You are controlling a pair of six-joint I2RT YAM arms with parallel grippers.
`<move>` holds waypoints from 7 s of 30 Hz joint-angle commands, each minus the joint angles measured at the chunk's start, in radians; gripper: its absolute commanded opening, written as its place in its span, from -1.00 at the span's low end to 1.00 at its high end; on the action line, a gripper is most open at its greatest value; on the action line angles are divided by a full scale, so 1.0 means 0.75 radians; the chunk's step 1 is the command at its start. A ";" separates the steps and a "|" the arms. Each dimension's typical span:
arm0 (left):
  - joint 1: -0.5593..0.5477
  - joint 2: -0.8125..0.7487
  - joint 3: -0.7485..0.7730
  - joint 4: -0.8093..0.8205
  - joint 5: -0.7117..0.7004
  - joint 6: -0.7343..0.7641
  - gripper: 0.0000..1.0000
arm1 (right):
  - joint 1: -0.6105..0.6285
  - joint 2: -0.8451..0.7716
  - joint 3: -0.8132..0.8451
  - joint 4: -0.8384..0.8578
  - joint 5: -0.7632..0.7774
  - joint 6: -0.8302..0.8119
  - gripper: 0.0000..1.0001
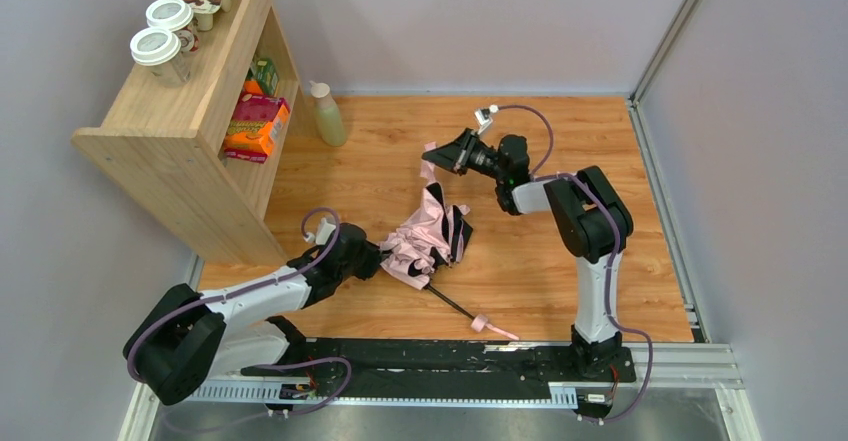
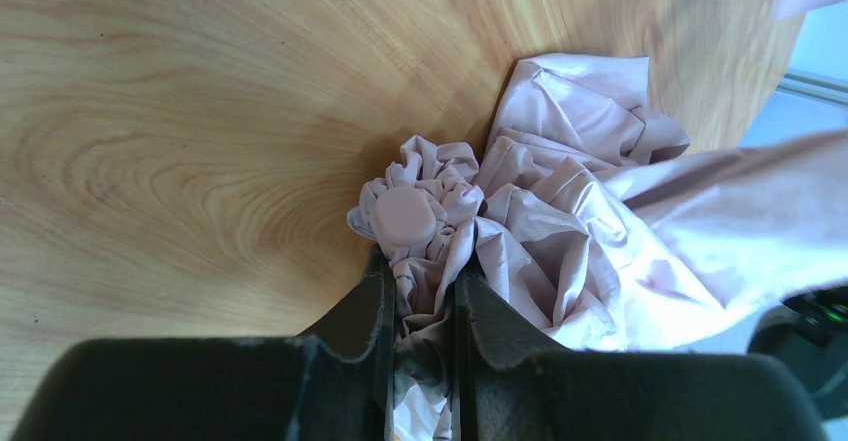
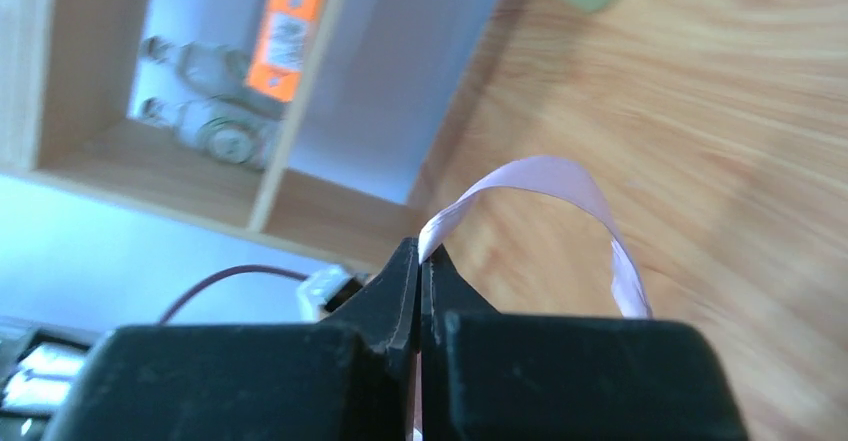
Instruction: Put away the umbrella
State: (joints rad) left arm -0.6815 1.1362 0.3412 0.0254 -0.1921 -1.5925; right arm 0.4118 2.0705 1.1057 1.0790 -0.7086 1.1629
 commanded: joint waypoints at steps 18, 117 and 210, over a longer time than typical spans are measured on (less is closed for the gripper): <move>-0.020 -0.010 0.036 -0.240 -0.018 -0.010 -1.00 | -0.146 -0.295 0.346 -2.007 0.582 -1.115 0.55; 0.009 0.479 0.289 -0.390 -0.118 -0.153 0.12 | 0.453 0.230 -0.098 -1.383 -0.430 -1.015 -1.00; 0.254 0.145 0.304 -0.153 0.064 0.041 0.49 | 0.380 0.254 -0.071 -1.670 -0.078 -1.121 -1.00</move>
State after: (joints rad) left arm -0.4946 1.1606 0.5484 -0.2115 -0.1436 -1.5513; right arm 0.6964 2.1189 1.1343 0.2871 -0.8837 0.3214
